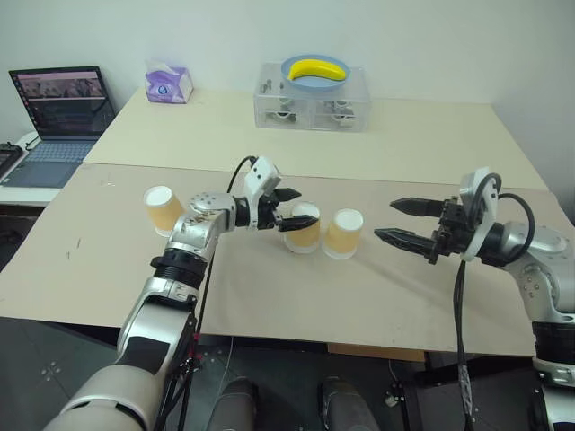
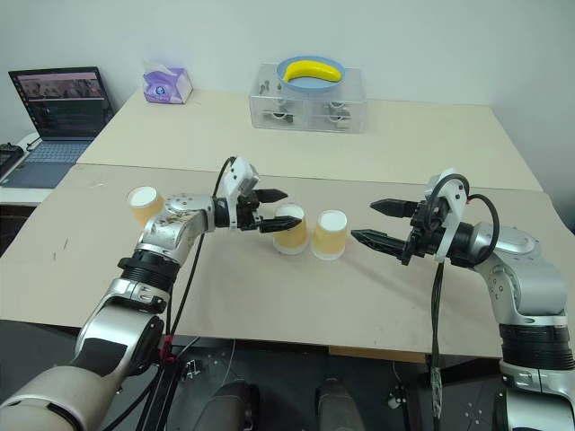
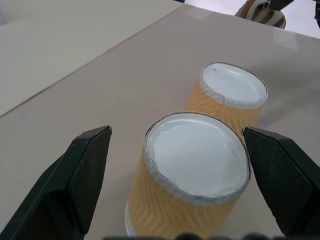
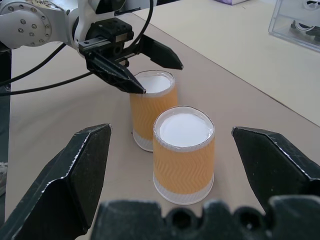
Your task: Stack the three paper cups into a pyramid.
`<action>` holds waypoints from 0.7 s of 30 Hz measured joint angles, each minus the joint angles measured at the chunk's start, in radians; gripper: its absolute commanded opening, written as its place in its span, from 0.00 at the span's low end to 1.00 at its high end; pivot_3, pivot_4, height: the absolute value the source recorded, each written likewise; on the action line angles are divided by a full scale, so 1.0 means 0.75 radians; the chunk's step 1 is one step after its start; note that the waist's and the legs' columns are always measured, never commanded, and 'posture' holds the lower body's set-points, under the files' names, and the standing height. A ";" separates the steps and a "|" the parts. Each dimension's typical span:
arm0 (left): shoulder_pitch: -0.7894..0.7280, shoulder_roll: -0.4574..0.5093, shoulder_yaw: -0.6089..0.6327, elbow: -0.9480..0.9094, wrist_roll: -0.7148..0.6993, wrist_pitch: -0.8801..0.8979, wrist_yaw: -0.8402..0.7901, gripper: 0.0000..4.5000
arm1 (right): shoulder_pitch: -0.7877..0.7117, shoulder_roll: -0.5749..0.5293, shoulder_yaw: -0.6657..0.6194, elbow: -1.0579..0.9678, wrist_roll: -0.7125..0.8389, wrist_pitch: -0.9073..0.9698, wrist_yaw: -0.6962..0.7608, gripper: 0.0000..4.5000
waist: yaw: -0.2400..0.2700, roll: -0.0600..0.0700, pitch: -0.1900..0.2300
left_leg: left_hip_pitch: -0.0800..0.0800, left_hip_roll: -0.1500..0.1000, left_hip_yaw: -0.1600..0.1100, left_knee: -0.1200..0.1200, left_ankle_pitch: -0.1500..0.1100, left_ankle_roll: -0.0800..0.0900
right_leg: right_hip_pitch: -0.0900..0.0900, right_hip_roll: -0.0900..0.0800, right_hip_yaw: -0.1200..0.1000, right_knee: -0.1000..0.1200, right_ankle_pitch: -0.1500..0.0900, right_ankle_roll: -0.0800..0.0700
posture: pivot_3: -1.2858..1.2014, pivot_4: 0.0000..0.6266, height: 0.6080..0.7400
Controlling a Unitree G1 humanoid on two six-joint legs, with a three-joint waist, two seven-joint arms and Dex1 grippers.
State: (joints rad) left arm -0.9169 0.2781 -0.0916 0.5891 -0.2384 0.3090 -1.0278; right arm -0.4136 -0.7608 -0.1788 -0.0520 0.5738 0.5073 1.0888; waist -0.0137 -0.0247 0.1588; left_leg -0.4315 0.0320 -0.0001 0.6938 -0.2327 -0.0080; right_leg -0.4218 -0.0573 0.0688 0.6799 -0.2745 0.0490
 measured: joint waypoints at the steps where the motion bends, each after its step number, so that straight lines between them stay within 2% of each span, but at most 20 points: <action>1: -0.006 -0.008 0.018 -0.001 -0.003 0.002 0.023 1.00 | 0.000 0.000 0.000 0.000 0.000 0.000 0.000 1.00 | 0.001 0.000 0.000 | 0.000 0.000 0.000 0.000 0.000 0.000 | 0.000 0.000 0.000 0.000 0.000 0.000 | 0.52 0.24 0.65; 3: -0.015 -0.018 0.061 -0.017 -0.042 0.030 0.054 1.00 | 0.000 0.000 0.000 0.000 0.000 0.000 0.001 1.00 | 0.000 0.000 0.000 | 0.000 0.000 0.000 0.000 0.000 0.000 | 0.000 0.000 0.000 0.000 0.000 0.000 | 0.52 0.24 0.65; 10: -0.019 -0.021 0.244 -0.383 -0.277 0.322 0.197 1.00 | -0.018 0.000 0.001 0.018 0.000 0.000 0.013 1.00 | -0.002 0.000 0.000 | 0.000 0.000 0.000 0.000 0.000 0.000 | 0.000 0.000 0.000 0.001 0.000 0.000 | 0.52 0.24 0.65; 12: -0.015 -0.018 0.306 -0.466 -0.318 0.385 0.298 1.00 | -0.027 0.000 0.003 0.034 -0.001 -0.001 0.017 1.00 | -0.002 0.000 0.000 | 0.001 0.000 -0.001 0.000 0.000 0.000 | 0.000 0.000 0.000 0.001 0.000 0.000 | 0.52 0.24 0.65; 15: 0.019 -0.015 0.401 -0.558 -0.315 0.453 0.523 1.00 | -0.040 0.008 0.010 0.050 -0.002 -0.003 0.018 1.00 | -0.006 0.000 0.000 | 0.002 0.000 -0.001 0.000 0.000 0.000 | 0.001 0.000 0.001 0.002 0.000 0.000 | 0.52 0.24 0.65; 21: 0.135 -0.107 0.571 -0.789 -0.201 0.645 1.180 1.00 | -0.043 0.031 0.020 0.058 -0.004 -0.007 0.026 1.00 | 0.003 -0.001 0.001 | 0.000 -0.001 -0.002 0.001 0.000 0.000 | 0.000 -0.002 0.000 0.001 0.000 0.000 | 0.52 0.24 0.65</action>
State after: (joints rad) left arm -0.8160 0.1981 0.3363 -0.0028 -0.3889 0.7925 -0.1428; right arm -0.4456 -0.7373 -0.1636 -0.0086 0.5710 0.5022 1.1086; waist -0.0118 -0.0256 0.1593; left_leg -0.4315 0.0315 -0.0017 0.6943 -0.2327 -0.0081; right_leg -0.4218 -0.0589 0.0690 0.6809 -0.2743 0.0492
